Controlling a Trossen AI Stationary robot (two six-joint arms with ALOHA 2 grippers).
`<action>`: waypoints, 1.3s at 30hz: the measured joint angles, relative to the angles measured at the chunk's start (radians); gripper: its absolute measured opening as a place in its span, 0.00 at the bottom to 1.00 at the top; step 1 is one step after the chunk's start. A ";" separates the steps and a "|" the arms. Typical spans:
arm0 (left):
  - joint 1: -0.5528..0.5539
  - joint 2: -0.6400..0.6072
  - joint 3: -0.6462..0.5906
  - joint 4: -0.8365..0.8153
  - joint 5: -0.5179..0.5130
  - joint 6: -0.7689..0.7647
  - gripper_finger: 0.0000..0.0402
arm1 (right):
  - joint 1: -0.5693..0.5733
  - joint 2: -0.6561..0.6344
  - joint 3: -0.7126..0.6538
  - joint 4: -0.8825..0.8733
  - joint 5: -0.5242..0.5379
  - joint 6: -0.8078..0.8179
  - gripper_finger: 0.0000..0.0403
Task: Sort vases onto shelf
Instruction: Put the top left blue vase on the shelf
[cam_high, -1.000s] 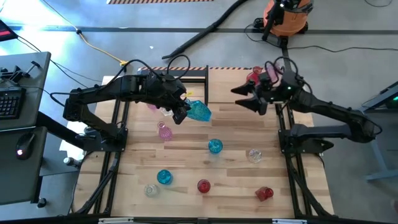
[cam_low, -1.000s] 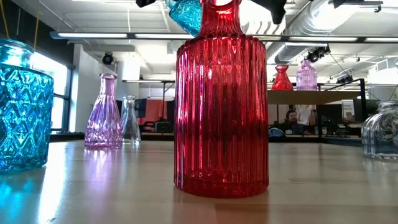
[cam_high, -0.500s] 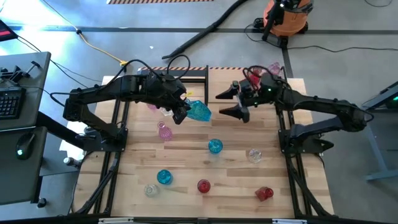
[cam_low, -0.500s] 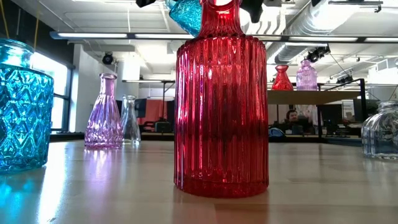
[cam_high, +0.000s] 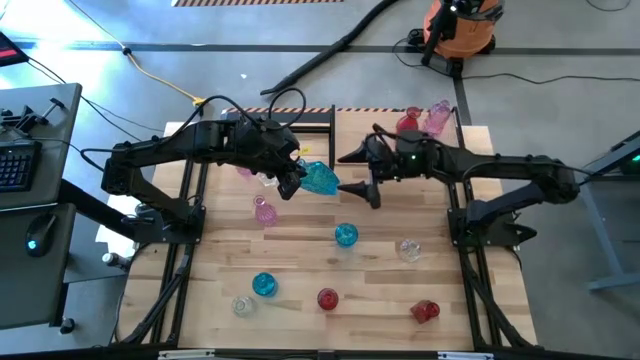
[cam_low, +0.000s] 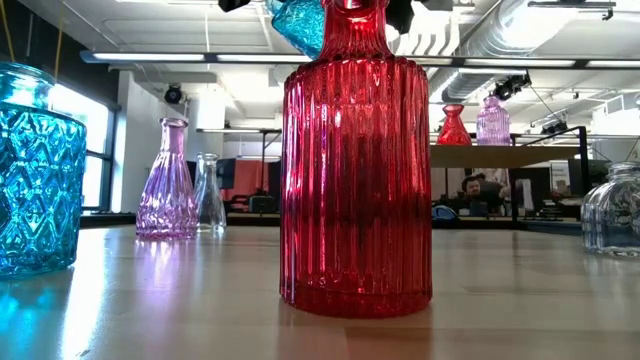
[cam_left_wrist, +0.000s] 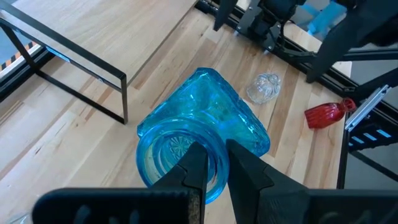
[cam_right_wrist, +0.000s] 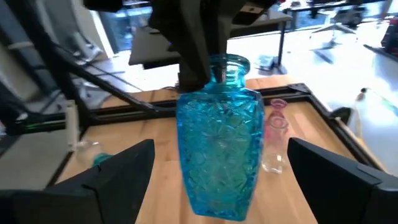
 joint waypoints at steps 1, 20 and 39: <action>0.000 0.000 0.000 0.000 0.000 0.000 0.08 | 0.009 0.003 0.000 -0.004 0.024 0.000 0.88; 0.000 0.000 0.000 -0.001 0.000 0.000 0.08 | 0.110 0.114 0.000 0.067 0.236 -0.094 0.88; 0.000 0.000 0.000 -0.002 0.001 0.000 0.08 | 0.112 0.218 0.000 0.199 0.231 -0.093 0.88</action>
